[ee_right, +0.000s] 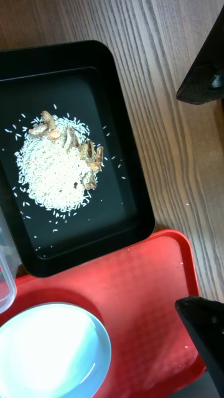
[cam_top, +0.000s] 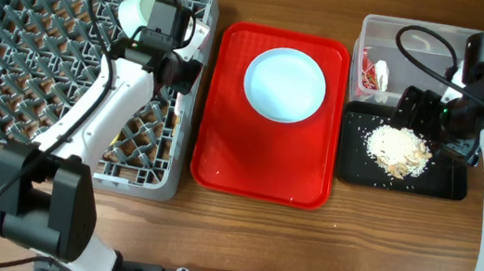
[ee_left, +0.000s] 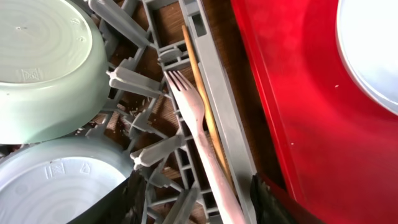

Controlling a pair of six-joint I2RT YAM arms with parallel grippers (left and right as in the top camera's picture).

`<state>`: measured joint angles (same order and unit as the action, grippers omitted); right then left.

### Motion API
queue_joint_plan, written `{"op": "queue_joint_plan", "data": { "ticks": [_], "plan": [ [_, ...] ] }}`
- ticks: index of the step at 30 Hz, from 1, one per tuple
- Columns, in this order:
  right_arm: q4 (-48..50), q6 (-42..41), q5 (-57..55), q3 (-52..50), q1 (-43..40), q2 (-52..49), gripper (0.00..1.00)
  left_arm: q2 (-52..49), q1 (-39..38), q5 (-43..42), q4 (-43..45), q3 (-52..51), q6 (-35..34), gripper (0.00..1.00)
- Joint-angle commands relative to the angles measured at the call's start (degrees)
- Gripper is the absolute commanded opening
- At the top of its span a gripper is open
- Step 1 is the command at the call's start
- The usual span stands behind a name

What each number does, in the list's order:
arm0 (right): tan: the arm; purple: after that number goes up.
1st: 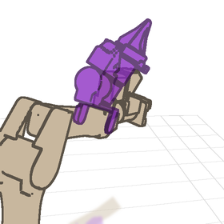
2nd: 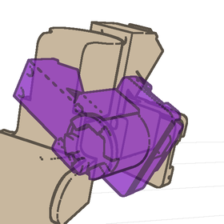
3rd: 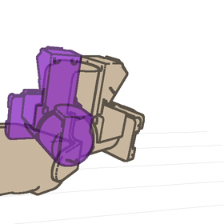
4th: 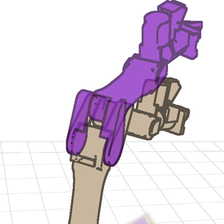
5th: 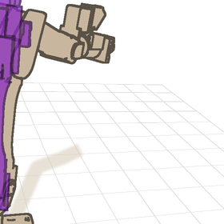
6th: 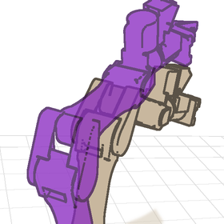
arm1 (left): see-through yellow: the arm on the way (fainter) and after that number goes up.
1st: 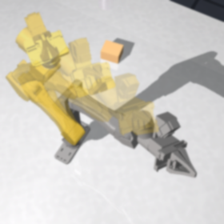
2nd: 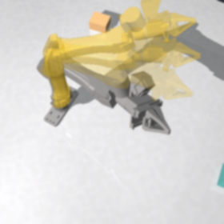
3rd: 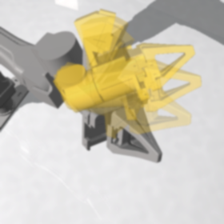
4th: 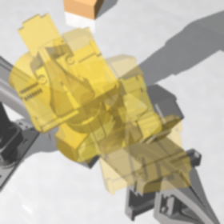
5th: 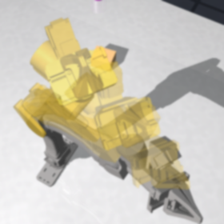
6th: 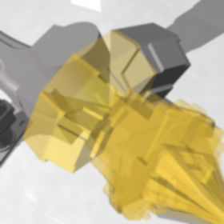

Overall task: Sort waste into correct bins and load items into the dishwasher rack
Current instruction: 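Move the left gripper to the light-blue plate and grasp its edge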

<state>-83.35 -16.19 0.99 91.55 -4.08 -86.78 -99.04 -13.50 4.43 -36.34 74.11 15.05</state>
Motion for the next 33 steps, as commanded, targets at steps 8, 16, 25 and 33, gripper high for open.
{"op": "queue_joint_plan", "data": {
  "ticks": [8,16,25,33],
  "plan": [
    [0.04,1.03,-0.96,0.42,-0.07,0.37,1.00,8.22,-8.41,-18.78,5.57,0.59,-16.59,0.64],
    [-0.04,1.03,-0.96,0.42,-0.07,0.37,1.00,0.76,-18.86,-14.19,14.60,0.57,-18.01,0.67],
    [-0.09,1.05,-0.94,0.42,-0.07,0.37,1.00,-10.29,-25.81,-13.29,22.84,0.57,-10.73,0.66],
    [-0.09,1.07,-0.96,0.42,-0.07,0.37,1.00,-17.49,-26.95,-12.48,24.63,0.57,-10.80,0.68]
  ]
}}
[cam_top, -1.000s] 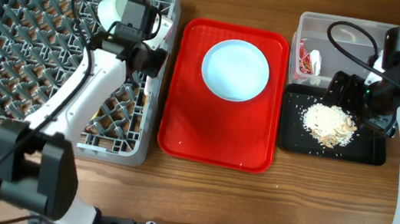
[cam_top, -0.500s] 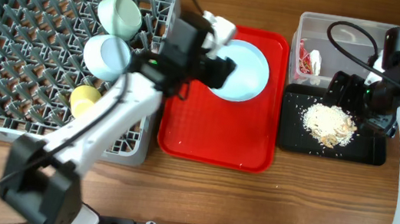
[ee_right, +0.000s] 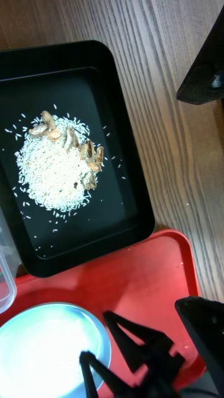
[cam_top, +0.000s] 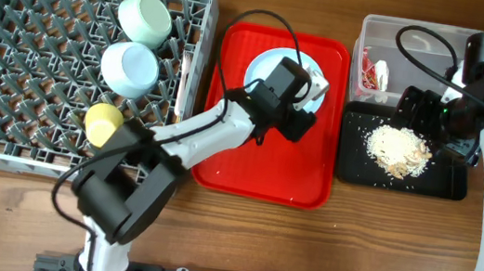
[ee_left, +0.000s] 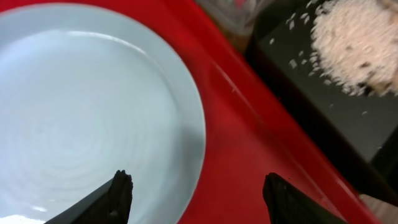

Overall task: Sort waste into correct bins and load items into the dishwasher rack
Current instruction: 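Move the left gripper to the light-blue plate and grasp its edge, then lift the light-blue plate and carry it to the rack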

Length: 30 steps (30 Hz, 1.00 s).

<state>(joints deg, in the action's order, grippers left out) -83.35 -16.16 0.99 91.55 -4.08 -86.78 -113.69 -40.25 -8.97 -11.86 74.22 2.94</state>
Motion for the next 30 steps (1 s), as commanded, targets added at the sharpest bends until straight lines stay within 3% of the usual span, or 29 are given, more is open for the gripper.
{"op": "queue_joint_plan", "data": {
  "ticks": [1,7,14,16,19,22,30],
  "plan": [
    [-0.09,1.03,-0.96,0.42,-0.07,0.37,1.00,-3.28,-0.20,0.92,0.04,0.46,1.31,0.67],
    [-0.04,1.07,-0.96,0.42,-0.07,0.37,1.00,-4.74,-0.13,3.91,-4.33,0.35,1.36,0.63],
    [-0.04,1.05,-0.96,0.42,-0.07,0.37,1.00,-4.74,-0.15,4.17,-11.61,0.31,1.33,0.29],
    [-0.04,1.05,-0.96,0.42,-0.07,0.37,1.00,-4.74,-0.15,4.17,-12.04,0.31,1.33,0.23],
    [-0.17,1.05,-0.96,0.42,-0.07,0.37,1.00,-4.74,-0.15,4.17,-11.74,0.33,1.36,0.22],
    [-0.22,1.07,-0.96,0.42,-0.07,0.37,1.00,-4.74,-0.15,4.50,-11.54,0.33,1.33,0.11],
    [-0.17,1.11,-0.96,0.42,-0.07,0.37,1.00,-4.74,-0.15,4.63,-11.56,0.33,1.33,0.04]
  ]
}}
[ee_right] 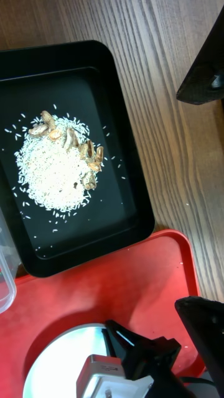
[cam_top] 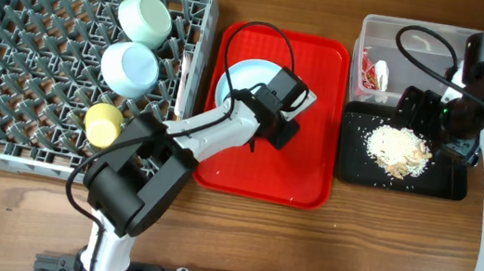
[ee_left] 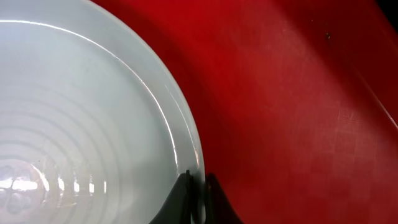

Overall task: Sort waste into correct bins and load items into the dishwasher rack
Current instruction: 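Lift the light-blue plate and carry it to the rack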

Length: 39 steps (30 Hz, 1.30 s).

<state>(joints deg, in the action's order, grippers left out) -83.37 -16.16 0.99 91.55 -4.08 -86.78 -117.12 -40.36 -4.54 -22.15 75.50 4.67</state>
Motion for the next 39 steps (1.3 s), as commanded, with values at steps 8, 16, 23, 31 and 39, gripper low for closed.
{"op": "queue_joint_plan", "data": {
  "ticks": [8,16,23,31,39],
  "plan": [
    [-0.09,1.16,-0.96,0.42,-0.07,0.37,1.00,-0.17,-0.04,0.13,-1.77,-0.20,-0.42,0.04],
    [-0.09,1.16,-0.96,0.42,-0.07,0.37,1.00,6.91,0.02,0.13,-3.15,1.31,-0.63,0.04],
    [-0.07,1.16,-0.98,0.42,-0.07,0.37,1.00,14.34,0.76,0.13,-2.58,1.29,-0.70,0.04],
    [-0.07,1.18,-0.98,0.42,-0.07,0.37,1.00,22.51,5.97,0.13,-1.86,1.31,-3.85,0.04],
    [-0.11,1.16,-0.96,0.42,-0.07,0.37,1.00,29.81,16.09,-10.01,4.46,1.29,-11.54,0.04]
  ]
}}
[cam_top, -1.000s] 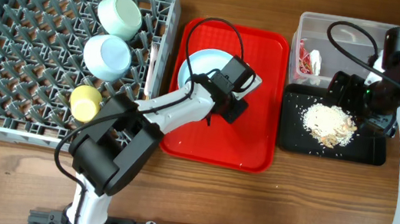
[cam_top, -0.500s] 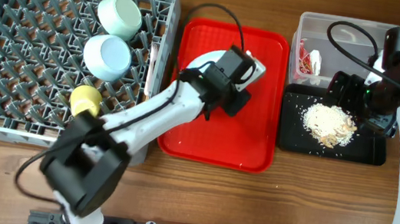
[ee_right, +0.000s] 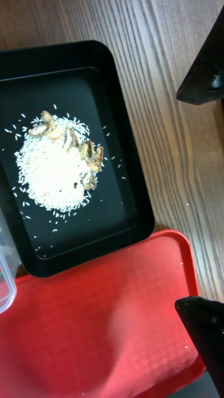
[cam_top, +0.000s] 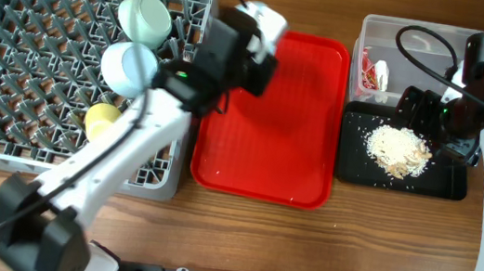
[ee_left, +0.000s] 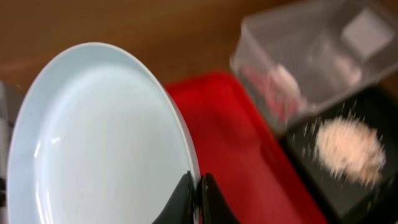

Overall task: Sort waste into correct bins and load items into the dishwasher rack
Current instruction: 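Lift the light-blue plate and carry it to the rack, then stand the plate upright in the rack and release it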

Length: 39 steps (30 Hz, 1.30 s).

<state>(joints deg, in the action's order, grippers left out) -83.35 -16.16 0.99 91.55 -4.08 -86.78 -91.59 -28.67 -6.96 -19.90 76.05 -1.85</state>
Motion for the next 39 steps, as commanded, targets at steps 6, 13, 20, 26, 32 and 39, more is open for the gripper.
{"op": "queue_joint_plan", "data": {
  "ticks": [6,13,20,26,32,39],
  "plan": [
    [-0.15,1.14,-0.96,0.42,-0.07,0.37,1.00,4.39,17.31,-25.18,5.09,0.74,-21.99,0.04],
    [-0.13,1.16,-0.96,0.42,-0.07,0.37,1.00,1.42,24.79,-34.14,5.16,0.74,-24.39,0.04],
    [-0.26,1.16,-0.96,0.42,-0.07,0.37,1.00,-2.73,28.46,-40.37,5.14,0.74,-24.39,0.04],
    [-0.28,1.14,-0.96,0.42,-0.07,0.37,1.00,-5.27,29.77,-38.45,5.11,0.74,-24.30,0.12],
    [-0.28,1.11,-0.96,0.42,-0.07,0.37,1.00,-5.66,30.18,-32.04,5.18,0.74,-23.87,0.27],
    [-0.31,0.96,-0.87,0.42,-0.07,0.37,1.00,-5.11,30.58,-30.45,5.11,0.74,-20.00,0.34]
  ]
}}
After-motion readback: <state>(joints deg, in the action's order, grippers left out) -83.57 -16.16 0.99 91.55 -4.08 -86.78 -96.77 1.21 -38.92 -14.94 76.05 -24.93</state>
